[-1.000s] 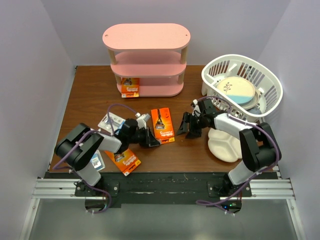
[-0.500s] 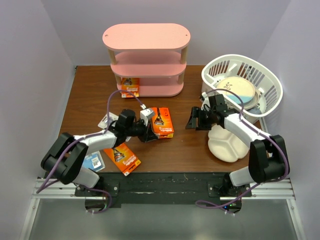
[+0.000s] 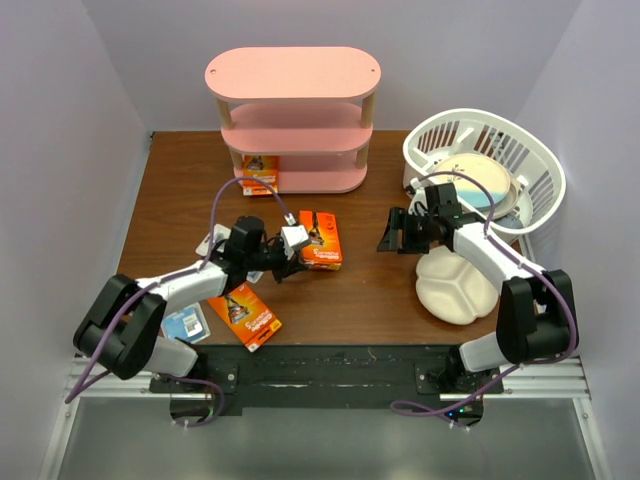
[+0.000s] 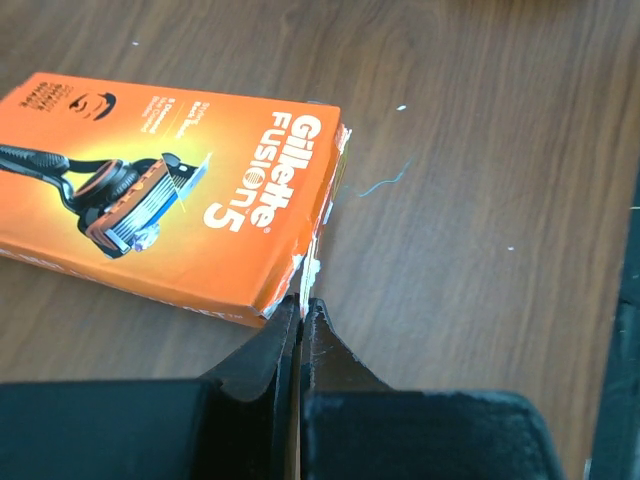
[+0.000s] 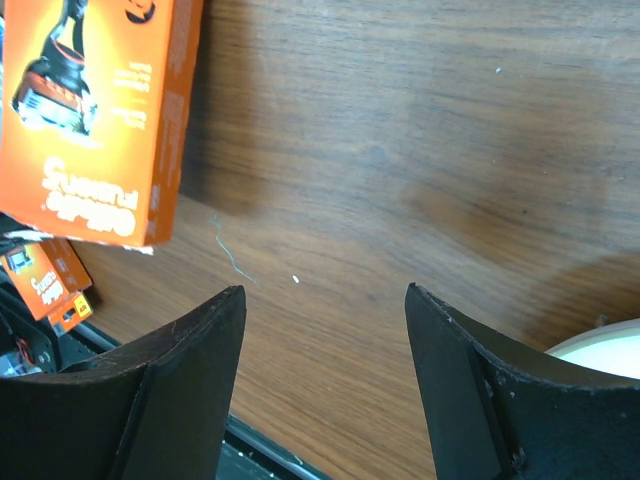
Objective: Place and organize the shaving razors onto the shelf
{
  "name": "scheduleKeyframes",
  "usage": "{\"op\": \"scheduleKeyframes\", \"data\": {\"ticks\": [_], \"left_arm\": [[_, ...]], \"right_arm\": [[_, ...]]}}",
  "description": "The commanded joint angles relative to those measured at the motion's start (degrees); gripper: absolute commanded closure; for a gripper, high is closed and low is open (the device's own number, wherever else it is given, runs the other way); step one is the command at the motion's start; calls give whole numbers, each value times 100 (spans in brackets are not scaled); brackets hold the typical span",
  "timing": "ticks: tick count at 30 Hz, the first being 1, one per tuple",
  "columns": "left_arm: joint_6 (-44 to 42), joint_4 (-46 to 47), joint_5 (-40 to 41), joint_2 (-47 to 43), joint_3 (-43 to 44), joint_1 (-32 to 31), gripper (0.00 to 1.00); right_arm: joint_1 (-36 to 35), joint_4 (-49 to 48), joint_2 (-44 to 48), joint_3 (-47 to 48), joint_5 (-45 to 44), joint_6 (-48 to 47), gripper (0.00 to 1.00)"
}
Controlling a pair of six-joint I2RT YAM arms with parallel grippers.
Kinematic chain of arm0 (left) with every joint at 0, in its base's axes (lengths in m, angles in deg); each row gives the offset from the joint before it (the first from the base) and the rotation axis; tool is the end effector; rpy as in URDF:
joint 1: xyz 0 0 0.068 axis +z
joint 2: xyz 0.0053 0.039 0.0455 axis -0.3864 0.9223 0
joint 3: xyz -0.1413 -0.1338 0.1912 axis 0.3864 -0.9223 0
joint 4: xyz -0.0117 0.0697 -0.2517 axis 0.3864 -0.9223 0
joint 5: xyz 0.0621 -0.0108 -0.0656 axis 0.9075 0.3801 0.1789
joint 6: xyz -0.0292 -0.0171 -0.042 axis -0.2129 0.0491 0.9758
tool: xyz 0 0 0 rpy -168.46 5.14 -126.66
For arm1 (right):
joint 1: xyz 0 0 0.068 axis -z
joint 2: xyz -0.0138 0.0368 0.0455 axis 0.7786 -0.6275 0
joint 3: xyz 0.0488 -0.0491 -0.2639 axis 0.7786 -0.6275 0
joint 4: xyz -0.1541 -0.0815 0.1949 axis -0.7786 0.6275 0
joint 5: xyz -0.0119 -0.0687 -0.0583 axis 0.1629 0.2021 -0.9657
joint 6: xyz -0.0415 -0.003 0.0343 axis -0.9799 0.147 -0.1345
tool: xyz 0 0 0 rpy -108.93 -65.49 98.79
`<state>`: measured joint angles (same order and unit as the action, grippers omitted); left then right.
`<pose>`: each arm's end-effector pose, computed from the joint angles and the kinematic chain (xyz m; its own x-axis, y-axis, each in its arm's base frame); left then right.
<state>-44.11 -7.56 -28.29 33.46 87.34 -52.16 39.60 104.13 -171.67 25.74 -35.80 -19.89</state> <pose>0.2270 -0.1519 0.1814 -0.2760 0.3714 -0.8865 0.9114 0.3940 -0.1187 0.2837 0.0721 0.2165 -0.8840 0.0847 -0.4598 -0.1607 0.8685 0.4689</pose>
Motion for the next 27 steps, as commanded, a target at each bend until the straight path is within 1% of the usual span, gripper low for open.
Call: {"op": "scheduleKeyframes", "data": {"ticks": [1,4,8,11,14,18,21,22,23,27], "left_arm": [[-693,456,-50,-16,298,157,100],[-851,439,-121,-86,359,174,100],[-1062,946,-95,-428,44,174,100],[-1334,1071,11,-587,-27,174,100],[-1519,1115,28,-614,-27,192,100],[-1494,1168,2,-596,-45,210,100],[-1362,1405,72,-622,-141,210,100],[-1327,1466,142,-631,-150,210,100],[-1335,1502,212,-649,-168,218,100],[-1423,1879,424,-632,-265,297,100]], "right_arm": [[46,-12,-10,49,-119,-126,31],[54,-21,-28,40,-127,-161,31],[54,-21,-98,110,-162,-232,31],[63,14,-159,172,-206,-311,30],[63,49,-195,216,-233,-372,30],[54,32,-265,277,-189,-355,31],[54,-326,-291,330,511,-49,28],[54,-442,-352,348,958,57,28],[37,-530,-388,391,1076,223,28],[-34,-645,-598,497,1059,251,27]]}}
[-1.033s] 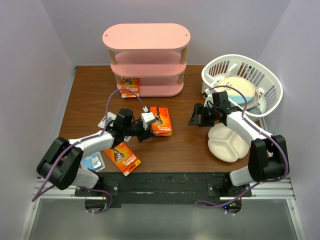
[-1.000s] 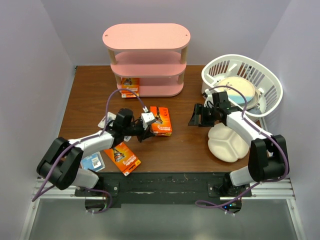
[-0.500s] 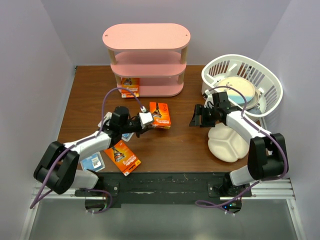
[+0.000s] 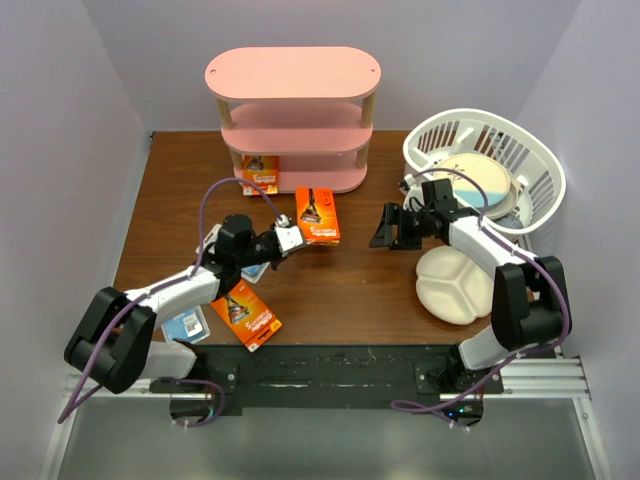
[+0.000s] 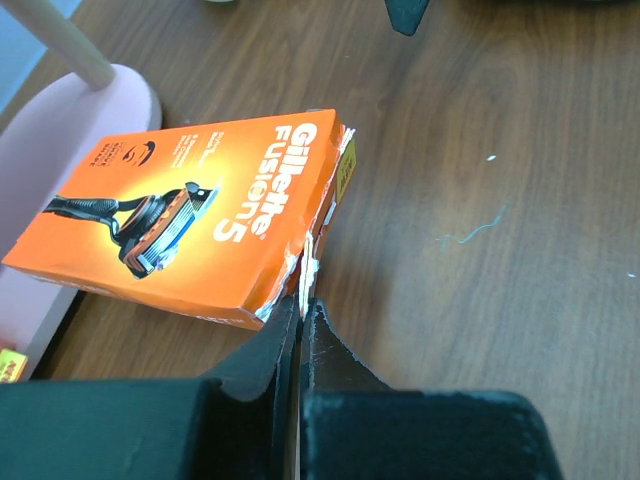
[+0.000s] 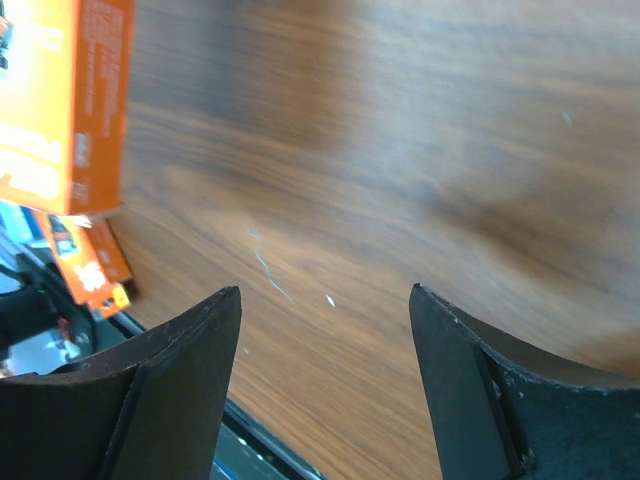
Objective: Place and organize the shaving razors onto the shelf
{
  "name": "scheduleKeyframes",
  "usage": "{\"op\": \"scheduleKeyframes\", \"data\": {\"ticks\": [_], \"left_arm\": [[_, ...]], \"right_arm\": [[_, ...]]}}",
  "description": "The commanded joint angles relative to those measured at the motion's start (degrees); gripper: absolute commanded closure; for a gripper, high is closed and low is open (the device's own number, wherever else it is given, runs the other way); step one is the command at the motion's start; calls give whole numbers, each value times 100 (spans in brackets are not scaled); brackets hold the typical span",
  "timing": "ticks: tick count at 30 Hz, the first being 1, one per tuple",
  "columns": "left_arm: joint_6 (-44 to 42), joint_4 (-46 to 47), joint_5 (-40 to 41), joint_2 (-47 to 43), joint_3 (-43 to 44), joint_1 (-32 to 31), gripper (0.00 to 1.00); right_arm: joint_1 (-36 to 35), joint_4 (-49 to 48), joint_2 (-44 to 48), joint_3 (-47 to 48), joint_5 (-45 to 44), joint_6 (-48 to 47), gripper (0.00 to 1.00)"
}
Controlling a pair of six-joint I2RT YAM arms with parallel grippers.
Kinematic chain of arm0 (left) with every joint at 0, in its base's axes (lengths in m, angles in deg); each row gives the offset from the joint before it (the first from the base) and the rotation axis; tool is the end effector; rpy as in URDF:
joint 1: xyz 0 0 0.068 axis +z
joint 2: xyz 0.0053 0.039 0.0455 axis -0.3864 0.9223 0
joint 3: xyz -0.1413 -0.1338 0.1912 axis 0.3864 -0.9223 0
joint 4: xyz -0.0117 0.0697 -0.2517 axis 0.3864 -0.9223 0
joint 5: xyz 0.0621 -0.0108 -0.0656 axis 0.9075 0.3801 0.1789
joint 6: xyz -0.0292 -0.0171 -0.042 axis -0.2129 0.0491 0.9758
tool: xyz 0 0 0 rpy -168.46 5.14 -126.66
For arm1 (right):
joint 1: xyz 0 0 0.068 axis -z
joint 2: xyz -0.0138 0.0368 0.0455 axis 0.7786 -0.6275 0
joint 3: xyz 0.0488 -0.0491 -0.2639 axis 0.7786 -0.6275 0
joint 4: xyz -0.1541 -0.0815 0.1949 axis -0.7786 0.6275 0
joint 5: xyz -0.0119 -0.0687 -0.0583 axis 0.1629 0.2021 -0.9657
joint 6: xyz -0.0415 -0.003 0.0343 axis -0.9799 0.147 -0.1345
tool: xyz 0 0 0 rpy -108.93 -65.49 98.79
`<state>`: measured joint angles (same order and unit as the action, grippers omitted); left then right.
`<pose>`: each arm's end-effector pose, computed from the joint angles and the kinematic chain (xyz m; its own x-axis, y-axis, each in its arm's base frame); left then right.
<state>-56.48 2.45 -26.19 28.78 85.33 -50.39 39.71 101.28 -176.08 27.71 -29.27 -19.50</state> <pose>0.2286 -0.1420 0.2068 0.0847 0.3643 -0.9274 0.8967 0.3780 0.2303 0.2993 0.0784 0.2097 -0.8955 0.0753 -0.4386 -0.2022 0.8091 0.5518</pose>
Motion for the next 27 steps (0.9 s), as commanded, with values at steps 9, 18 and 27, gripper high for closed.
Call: {"op": "scheduleKeyframes", "data": {"ticks": [9,18,27], "left_arm": [[-274,1011,-198,555,463,524,100],[-502,651,-717,1654,1648,981,100],[-880,-157,-1060,2587,2555,1245,100]], "right_arm": [[-44,-449,-333,213,370,221,27],[-44,-633,-438,169,397,353,27],[-44,-721,-649,318,388,414,27]]}}
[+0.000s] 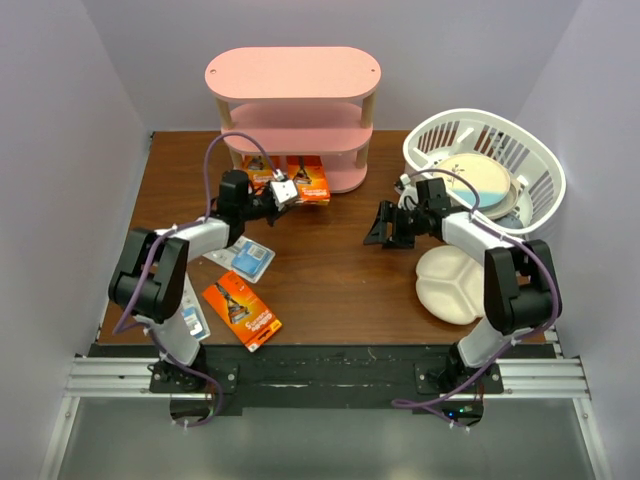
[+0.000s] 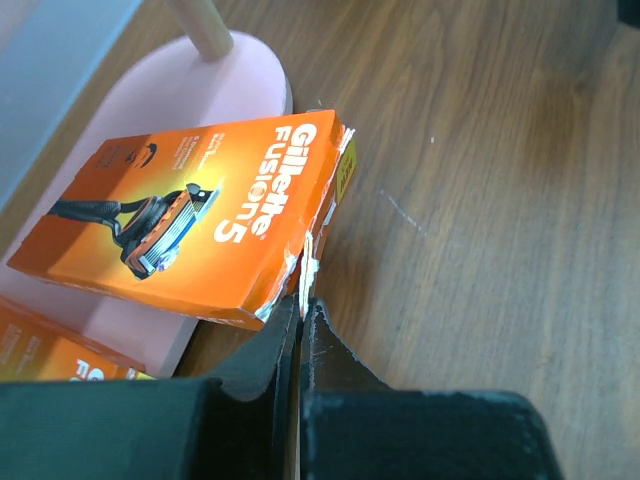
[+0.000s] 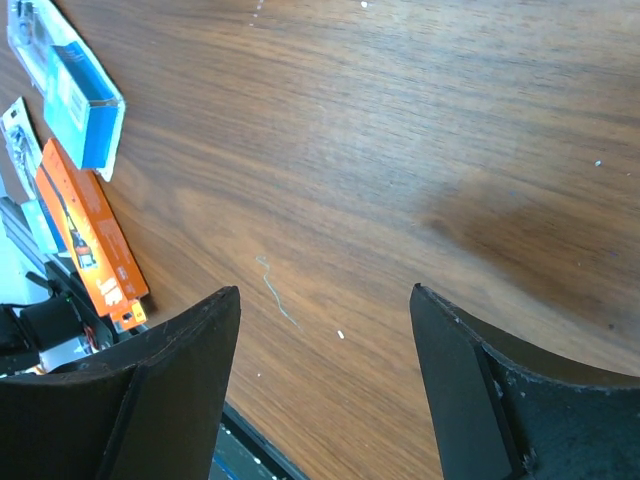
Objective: Place and organize the shaving razors onto the shelf
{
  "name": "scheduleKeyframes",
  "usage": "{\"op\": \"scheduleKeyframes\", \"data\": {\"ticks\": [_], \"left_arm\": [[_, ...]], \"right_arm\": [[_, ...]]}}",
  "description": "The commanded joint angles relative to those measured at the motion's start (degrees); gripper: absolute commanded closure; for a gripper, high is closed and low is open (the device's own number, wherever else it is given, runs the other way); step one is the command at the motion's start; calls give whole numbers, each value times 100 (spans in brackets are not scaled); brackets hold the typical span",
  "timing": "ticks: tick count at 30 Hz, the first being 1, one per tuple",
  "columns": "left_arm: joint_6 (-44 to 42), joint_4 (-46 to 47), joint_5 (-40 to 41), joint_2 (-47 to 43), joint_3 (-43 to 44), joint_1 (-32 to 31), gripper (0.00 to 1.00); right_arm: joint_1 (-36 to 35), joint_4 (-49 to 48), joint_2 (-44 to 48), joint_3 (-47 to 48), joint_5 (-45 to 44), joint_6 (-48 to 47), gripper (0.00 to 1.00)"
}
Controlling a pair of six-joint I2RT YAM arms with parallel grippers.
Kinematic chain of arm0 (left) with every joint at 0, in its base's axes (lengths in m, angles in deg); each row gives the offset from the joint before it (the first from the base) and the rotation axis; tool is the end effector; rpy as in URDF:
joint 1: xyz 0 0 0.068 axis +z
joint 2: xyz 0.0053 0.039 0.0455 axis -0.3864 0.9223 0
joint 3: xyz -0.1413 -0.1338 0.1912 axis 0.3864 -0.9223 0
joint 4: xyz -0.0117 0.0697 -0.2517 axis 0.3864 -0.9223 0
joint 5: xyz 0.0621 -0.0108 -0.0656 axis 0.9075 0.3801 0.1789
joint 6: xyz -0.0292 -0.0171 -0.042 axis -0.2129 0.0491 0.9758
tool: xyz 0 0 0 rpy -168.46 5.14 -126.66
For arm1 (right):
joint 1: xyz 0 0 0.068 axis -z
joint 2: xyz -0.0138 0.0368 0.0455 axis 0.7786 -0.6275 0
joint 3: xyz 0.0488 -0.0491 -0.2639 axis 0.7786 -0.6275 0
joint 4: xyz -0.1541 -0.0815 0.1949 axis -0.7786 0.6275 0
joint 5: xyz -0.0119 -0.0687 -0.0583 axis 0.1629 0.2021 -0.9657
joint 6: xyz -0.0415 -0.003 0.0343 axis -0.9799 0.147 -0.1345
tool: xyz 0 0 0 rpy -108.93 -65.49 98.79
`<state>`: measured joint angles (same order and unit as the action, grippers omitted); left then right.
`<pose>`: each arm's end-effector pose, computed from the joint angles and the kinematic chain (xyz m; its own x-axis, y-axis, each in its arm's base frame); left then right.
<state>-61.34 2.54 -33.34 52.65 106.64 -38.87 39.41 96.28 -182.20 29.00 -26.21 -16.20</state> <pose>0.3466 -0.1244 0.1995 0.0749 0.3802 -0.9219 0.8692 0.4282 0.2472 0.3183 0.0856 0.1905 -0.9121 0.1062 -0.3959 -0.1755 0.7718 0.6112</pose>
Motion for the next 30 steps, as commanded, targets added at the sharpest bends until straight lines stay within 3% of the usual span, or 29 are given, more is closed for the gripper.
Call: {"op": "scheduleKeyframes", "data": {"ticks": [1,9,14,19,25,30], "left_arm": [[-413,-202,-346,244,451,120,100],[-1,-123,128,570,661,217,100],[440,-561,875,1008,1249,217,87],[317,-817,841,983,1321,217,72],[352,-1037,1060,860,1269,217,66],[387,-976,780,193,743,217,61]], "right_arm": [[-5,-221,-81,215,82,84,27],[-14,-256,-336,347,82,128,27],[-5,-300,-573,567,135,190,27],[-5,-326,-767,804,170,225,27],[-22,-352,-837,848,196,269,27],[-49,-589,-724,857,364,146,29]]}}
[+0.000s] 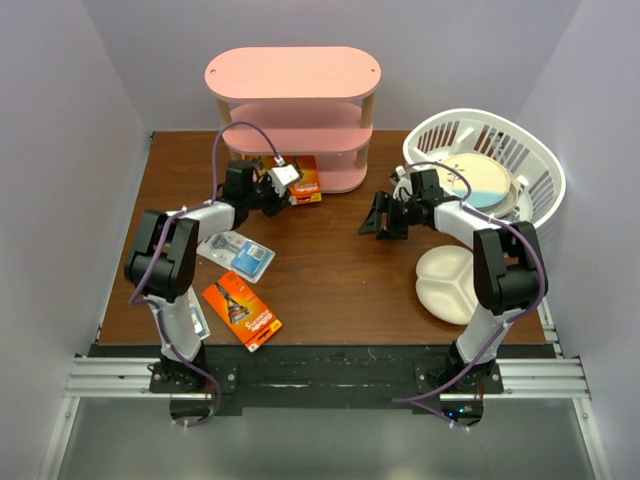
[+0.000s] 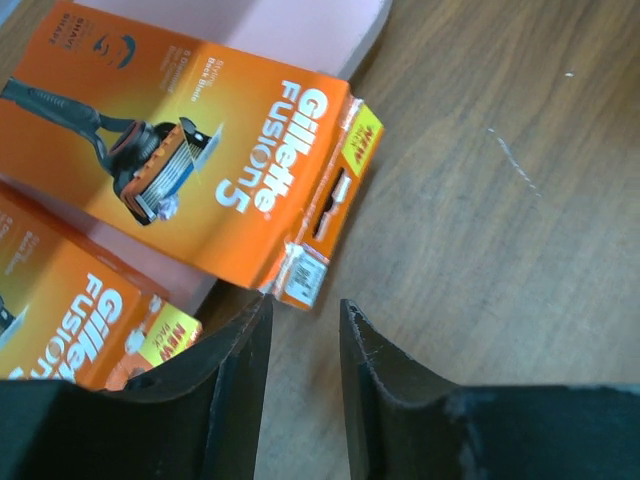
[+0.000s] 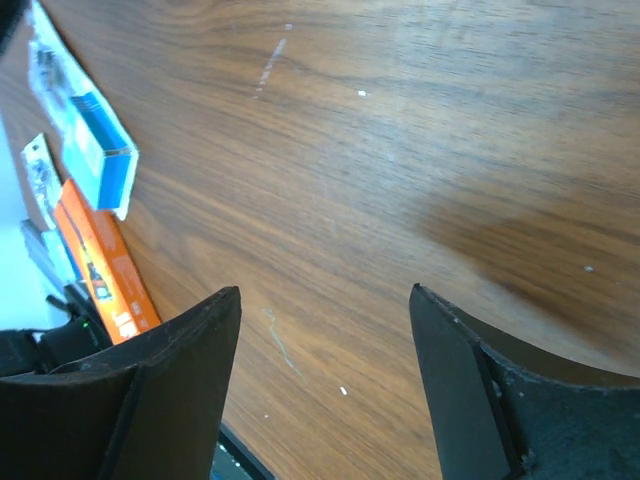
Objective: Place and organize the shaving razors onto the shelf
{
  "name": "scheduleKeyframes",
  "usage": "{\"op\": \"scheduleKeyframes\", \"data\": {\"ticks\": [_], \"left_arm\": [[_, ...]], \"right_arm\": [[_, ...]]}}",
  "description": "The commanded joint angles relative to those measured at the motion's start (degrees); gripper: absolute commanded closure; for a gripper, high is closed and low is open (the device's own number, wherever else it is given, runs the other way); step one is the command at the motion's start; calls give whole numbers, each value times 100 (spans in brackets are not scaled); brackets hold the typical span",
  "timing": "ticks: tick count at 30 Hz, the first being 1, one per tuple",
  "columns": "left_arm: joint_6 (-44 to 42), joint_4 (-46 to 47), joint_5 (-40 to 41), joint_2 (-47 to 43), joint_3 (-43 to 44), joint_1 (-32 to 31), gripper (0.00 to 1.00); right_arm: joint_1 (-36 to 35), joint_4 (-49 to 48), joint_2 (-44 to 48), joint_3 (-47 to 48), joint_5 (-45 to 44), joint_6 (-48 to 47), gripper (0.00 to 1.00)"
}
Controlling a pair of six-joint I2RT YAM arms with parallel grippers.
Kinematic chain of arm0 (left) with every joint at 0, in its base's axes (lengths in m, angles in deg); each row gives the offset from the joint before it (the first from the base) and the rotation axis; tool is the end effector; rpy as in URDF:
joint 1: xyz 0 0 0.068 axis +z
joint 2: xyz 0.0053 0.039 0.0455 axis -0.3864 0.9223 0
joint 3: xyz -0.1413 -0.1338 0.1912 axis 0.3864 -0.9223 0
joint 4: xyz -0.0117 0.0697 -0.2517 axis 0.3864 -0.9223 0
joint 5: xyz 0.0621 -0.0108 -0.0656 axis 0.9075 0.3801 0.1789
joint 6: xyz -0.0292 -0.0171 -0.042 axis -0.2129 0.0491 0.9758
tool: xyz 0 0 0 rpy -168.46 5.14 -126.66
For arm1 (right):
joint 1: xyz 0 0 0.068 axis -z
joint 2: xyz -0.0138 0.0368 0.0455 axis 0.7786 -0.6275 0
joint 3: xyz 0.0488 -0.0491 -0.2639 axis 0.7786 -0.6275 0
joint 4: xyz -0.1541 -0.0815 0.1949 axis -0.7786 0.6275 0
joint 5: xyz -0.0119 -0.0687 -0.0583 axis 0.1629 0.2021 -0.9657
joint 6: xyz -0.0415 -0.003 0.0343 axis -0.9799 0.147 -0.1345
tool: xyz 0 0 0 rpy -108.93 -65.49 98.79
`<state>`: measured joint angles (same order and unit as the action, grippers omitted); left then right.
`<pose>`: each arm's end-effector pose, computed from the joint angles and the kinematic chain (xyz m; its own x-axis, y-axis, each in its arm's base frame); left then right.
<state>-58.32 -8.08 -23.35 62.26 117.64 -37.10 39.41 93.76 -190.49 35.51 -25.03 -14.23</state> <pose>0.3919 -0.1191 0.1778 -0.1681 0.4540 -0.8750 0.7993 0.5823 0.1485 0.3528 0.0934 0.1792 -0.9157 0.1287 -0.3807 -0.1590 0.7539 0.6374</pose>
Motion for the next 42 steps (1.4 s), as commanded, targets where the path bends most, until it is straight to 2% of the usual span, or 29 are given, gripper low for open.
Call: {"op": "scheduleKeyframes", "data": {"ticks": [1,3,5,6,8,9,12,18,21,24,27,30,33,42], "left_arm": [[129,87,-280,-918,-454,40,60],[339,52,-307,-1383,-726,40,60],[463,-10,-255,-1874,-1042,40,67],[603,-19,-211,-2051,-1174,40,69],[875,25,-62,-2577,-1534,40,95],[1103,16,-18,-2763,-1640,31,100],[1551,-167,245,-3387,-1870,40,100],[2054,-520,1765,-4477,-1949,66,100],[2116,-555,2328,-4821,-1941,162,100],[2124,-634,2391,-5014,-1888,426,100],[2125,-625,2409,-5173,-1940,681,100],[2125,-573,2435,-5313,-2054,857,100],[2116,-546,2426,-5393,-2116,962,100],[2151,-283,2373,-5489,-2345,1042,100]], "right_arm": [[-75,-391,149,249,228,-155,29],[-250,-654,245,302,27,-366,32],[-539,-1274,333,276,-202,-718,35],[-637,-1357,255,311,-351,-867,42],[-935,-1323,36,714,-659,-1376,56],[-1015,-1349,-217,855,-677,-1535,69],[-1340,-1271,-736,1609,-896,-2168,82],[-1982,-1323,-1248,2296,-1618,-3958,87],[-2149,-946,-1590,2813,-1714,-4409,90],[-2220,-392,-1942,3376,-1933,-4734,98],[-2273,-250,-2118,3545,-2119,-5120,98],[-2378,-619,-2101,3353,-2294,-5595,98],[-2466,-559,-2241,3509,-2356,-5912,98],[-2668,-479,-2514,3809,-2769,-6308,96]]}}
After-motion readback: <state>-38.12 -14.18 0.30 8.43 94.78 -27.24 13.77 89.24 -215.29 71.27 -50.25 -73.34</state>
